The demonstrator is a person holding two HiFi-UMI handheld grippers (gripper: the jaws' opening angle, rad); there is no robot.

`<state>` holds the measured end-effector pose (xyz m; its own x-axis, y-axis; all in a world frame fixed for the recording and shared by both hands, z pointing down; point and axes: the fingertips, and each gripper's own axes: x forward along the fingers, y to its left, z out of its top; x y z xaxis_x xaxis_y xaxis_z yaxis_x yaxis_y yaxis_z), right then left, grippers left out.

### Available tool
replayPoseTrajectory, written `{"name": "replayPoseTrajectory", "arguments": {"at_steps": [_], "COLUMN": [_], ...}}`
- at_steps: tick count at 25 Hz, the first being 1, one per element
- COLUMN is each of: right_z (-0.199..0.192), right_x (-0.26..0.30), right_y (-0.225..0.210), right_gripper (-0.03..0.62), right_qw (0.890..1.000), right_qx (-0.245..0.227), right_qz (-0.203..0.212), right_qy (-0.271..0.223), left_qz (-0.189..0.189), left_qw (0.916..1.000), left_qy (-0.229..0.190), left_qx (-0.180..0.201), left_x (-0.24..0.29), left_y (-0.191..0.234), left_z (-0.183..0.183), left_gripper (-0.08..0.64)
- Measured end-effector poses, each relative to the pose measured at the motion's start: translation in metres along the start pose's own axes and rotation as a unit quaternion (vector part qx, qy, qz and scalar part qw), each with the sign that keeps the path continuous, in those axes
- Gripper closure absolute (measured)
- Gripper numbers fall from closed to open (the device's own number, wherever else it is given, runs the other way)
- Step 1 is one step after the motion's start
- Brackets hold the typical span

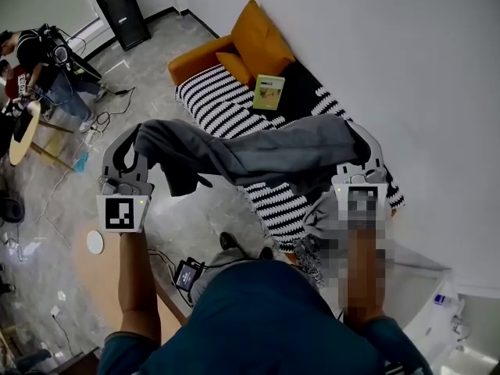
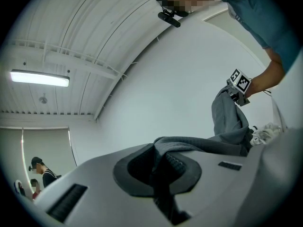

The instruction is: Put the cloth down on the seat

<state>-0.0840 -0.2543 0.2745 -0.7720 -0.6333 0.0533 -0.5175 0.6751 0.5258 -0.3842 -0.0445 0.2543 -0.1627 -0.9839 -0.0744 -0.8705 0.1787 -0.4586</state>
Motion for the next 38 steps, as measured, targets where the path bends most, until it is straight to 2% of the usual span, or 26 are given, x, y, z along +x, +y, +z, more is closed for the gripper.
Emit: {"name": "replayPoseTrajectory", "arguments": {"at_steps": [8,19,24,38], "right_z": [0.013,0.002,-0.016,-0.081], "right_x": [0.042,0.088,0.112,0.202], "right_y": [0.015,0.007,-0.002,-0.051], "right_gripper": [0.561,0.561,0.56,0.561], "right_qw": [0.999,0.998,0.998,0.997], "right_qx": [-0.002,0.004,0.012,0.049], "right_qz": [-0.031,-0.048,-0.047,-0.036], "right_qy": [0.016,0.036,0.042,0.041], "left_qz": [-0.024,-0.044,-0.05,-0.074], "left_qw": [0.9993,0.9986,0.9984,0.9972], "left_qy": [-0.024,-0.023,-0.017,-0.005], "left_qx": [-0.013,-0.019,-0.02,0.006], "left_x": [0.034,0.083,0.115,0.243], "left_y": [0.045,0.064,0.062,0.04], "left_z": [-0.025,-0.051,-0.061,-0.081], "left_gripper": [0.548,0.548,0.548,0.548]}}
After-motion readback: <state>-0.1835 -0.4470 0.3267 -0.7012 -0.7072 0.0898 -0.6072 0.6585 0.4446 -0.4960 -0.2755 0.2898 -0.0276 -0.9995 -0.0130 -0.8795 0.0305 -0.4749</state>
